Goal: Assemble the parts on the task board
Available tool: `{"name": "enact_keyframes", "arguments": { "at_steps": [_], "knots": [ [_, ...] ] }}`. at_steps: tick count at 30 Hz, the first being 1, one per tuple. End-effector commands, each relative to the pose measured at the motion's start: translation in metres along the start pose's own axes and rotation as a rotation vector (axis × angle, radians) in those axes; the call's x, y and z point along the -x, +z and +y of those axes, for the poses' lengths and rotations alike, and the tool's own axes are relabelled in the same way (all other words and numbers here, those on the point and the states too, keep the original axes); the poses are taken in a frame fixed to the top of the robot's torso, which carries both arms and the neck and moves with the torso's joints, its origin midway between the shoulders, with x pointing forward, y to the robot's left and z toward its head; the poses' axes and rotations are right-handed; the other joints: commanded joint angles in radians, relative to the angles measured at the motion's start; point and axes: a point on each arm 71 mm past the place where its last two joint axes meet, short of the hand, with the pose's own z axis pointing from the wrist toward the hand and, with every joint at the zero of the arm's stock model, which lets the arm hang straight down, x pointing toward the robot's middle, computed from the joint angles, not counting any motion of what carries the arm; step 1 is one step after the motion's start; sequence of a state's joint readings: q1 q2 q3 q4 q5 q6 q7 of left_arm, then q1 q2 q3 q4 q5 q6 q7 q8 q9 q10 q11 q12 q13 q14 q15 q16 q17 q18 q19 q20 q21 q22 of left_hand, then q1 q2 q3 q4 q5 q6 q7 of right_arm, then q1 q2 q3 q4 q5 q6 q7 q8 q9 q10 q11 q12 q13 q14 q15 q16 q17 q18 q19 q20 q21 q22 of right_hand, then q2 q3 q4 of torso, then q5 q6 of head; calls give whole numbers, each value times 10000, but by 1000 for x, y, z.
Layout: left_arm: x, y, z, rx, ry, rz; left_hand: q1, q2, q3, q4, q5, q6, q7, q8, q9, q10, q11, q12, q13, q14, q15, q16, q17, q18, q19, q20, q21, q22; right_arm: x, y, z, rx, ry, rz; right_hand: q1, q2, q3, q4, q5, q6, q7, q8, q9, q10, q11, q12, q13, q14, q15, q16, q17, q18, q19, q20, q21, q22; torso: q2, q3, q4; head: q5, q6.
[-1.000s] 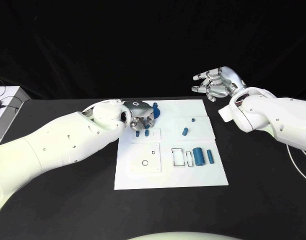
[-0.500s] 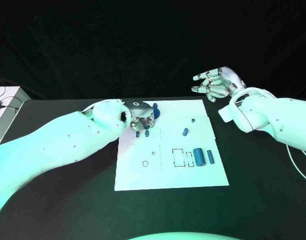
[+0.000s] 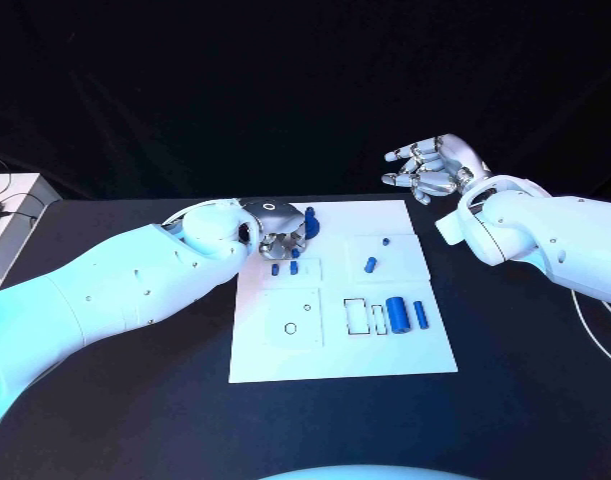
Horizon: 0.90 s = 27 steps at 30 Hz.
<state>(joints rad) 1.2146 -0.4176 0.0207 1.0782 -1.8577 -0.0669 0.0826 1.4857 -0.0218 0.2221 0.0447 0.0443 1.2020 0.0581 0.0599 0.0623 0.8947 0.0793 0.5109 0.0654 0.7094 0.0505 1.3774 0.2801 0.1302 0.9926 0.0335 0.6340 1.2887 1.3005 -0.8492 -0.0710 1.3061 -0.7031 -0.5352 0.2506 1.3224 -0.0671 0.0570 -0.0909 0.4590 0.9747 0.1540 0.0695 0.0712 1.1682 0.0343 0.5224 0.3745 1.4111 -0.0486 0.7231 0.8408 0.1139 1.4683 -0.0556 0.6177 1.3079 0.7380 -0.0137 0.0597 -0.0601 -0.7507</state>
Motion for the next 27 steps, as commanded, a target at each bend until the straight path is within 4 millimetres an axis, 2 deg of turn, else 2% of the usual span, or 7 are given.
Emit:
{"name": "enact_keyframes", "arguments": {
  "at_steps": [1, 9, 15, 22, 25, 27],
  "knots": [
    [-3, 1, -6, -234, -215, -222, 96, 95, -40, 95, 57, 91, 65, 35, 33, 82, 31, 49, 13, 113, 5, -61, -1, 35, 118, 8, -85, -11, -1, 0, 1, 99, 29, 120, -130, 7, 25, -7, 61, -2, 63, -46, -15, 5, -44, 53, 13, 74, -1, -59, 13, 65, 535, -79, 10, 795, 1, -8, 8, 7, -9],
    [-1, -1, -2, -47, -399, -612, 134, 172, -115, 295, 62, 60, 59, 35, 33, 72, 66, 40, 12, 148, 36, -126, 26, 71, 192, 44, -220, -11, -1, 0, 1, 103, 33, 127, -130, 7, 25, -7, 61, -2, 63, -46, -15, 5, -44, 53, 13, 74, -1, -59, 13, 65, 535, -79, 10, 795, -2, -7, 7, 15, -9],
    [0, -3, 1, 82, -690, -893, 224, 322, 38, 408, 55, 0, 121, 37, 37, 321, 62, 18, 1, 347, 12, -185, 27, 116, 278, 52, -294, -10, -1, 0, 1, 103, 35, 128, -130, 7, 25, -7, 61, -2, 63, -46, -15, 5, -44, 53, 13, 74, -1, -59, 13, 65, 535, -79, 10, 795, 2, -8, 9, 32, 5],
    [2, -7, 6, 226, -1583, -1219, 313, 216, 253, 399, 67, 30, 159, 39, 38, 665, -55, 242, 63, 598, -79, -303, 56, 177, 374, 66, -361, 10, -1, 0, 1, 98, 37, 128, -143, 12, 21, 8, 63, -6, 63, -46, -15, -1, -43, 60, 21, 74, 0, -59, 13, 68, 534, -77, -5, 790, -1, -1, 2, 47, 16],
    [3, -10, 11, 347, -2375, -1458, 379, 74, 519, 333, 73, 21, 218, 36, 35, 832, -129, 381, 67, 828, -173, -308, 127, 216, 447, 39, -328, 80, -1, 0, 1, 91, 33, 122, -143, 12, 21, 8, 63, -6, 63, -46, -15, -1, -43, 60, 21, 74, 0, -59, 13, 68, 534, -77, -5, 790, 2, 0, -4, 54, 17],
    [3, -13, 16, 501, -3119, -1565, 324, -24, 726, 362, 55, 61, 197, 34, 37, 846, -132, 357, 48, 849, -166, -335, 205, 199, 422, 30, -337, 134, 0, 0, 0, 85, 29, 115, -143, 12, 21, 8, 63, -6, 63, -46, -15, -1, -43, 60, 21, 74, 0, -59, 13, 68, 534, -77, -5, 790, -8, 4, 2, 49, 20]
  ]
}}
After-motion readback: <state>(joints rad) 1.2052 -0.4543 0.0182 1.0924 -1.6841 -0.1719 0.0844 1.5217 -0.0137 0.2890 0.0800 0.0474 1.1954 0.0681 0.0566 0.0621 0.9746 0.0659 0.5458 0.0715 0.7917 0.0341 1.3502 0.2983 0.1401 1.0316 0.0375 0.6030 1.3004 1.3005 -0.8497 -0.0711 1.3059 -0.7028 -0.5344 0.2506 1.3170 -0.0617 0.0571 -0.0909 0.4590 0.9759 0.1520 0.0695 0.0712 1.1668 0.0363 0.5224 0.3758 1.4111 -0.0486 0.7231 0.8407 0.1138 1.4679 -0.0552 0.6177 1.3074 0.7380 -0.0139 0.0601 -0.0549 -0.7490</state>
